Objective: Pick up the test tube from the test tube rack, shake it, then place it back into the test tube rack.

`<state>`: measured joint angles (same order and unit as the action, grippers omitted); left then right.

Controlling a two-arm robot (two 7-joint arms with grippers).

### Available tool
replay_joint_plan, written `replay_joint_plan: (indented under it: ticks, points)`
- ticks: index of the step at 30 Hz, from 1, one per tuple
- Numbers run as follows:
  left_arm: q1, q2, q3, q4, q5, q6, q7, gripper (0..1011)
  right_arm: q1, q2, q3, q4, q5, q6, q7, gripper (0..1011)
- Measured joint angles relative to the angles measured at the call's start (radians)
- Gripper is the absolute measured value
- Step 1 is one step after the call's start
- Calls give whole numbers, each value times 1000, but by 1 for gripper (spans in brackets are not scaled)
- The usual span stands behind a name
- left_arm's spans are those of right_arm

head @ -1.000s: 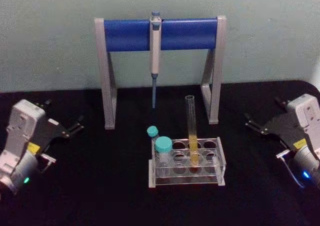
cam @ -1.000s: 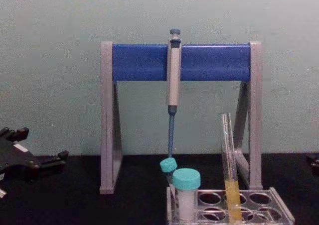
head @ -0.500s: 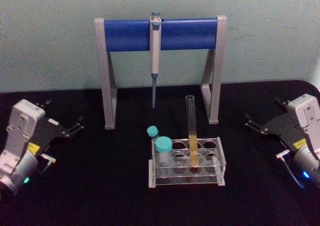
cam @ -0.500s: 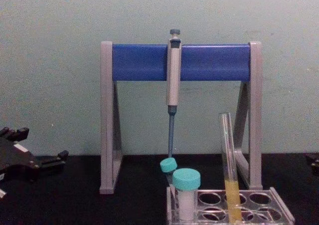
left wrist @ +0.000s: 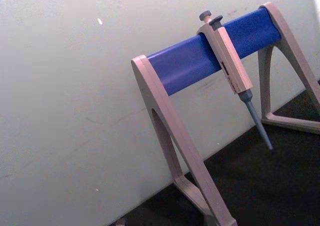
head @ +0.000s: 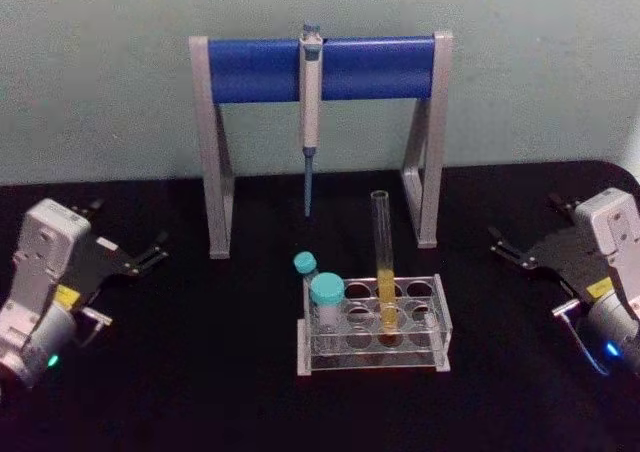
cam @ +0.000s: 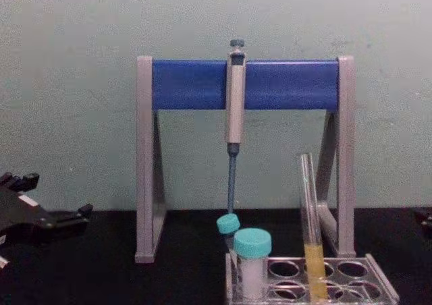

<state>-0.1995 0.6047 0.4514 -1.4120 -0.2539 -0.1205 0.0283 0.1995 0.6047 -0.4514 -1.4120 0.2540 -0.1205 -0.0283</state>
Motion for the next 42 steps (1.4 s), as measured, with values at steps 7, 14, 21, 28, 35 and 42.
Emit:
replay_joint_plan:
  ticks: [7, 14, 21, 28, 35, 42]
  points:
    - [0, 0, 0, 0, 0, 0, 0, 1010, -15, -3, 18, -20, -3, 7, 22, 1000]
    - [0, 0, 0, 0, 0, 0, 0, 1009, -34, -8, 36, -59, 45, 21, 89, 1000]
    - [0, 0, 0, 0, 0, 0, 0, 1009, -46, -12, 54, -95, 145, 48, 217, 1000]
    - [0, 0, 0, 0, 0, 0, 0, 1010, -44, -2, 61, -126, 227, 99, 353, 1000]
    - [0, 0, 0, 0, 0, 0, 0, 1010, -12, 7, 54, -134, 287, 185, 488, 1000]
    - [0, 0, 0, 0, 0, 0, 0, 1010, 33, 3, 34, -117, 308, 250, 564, 1000]
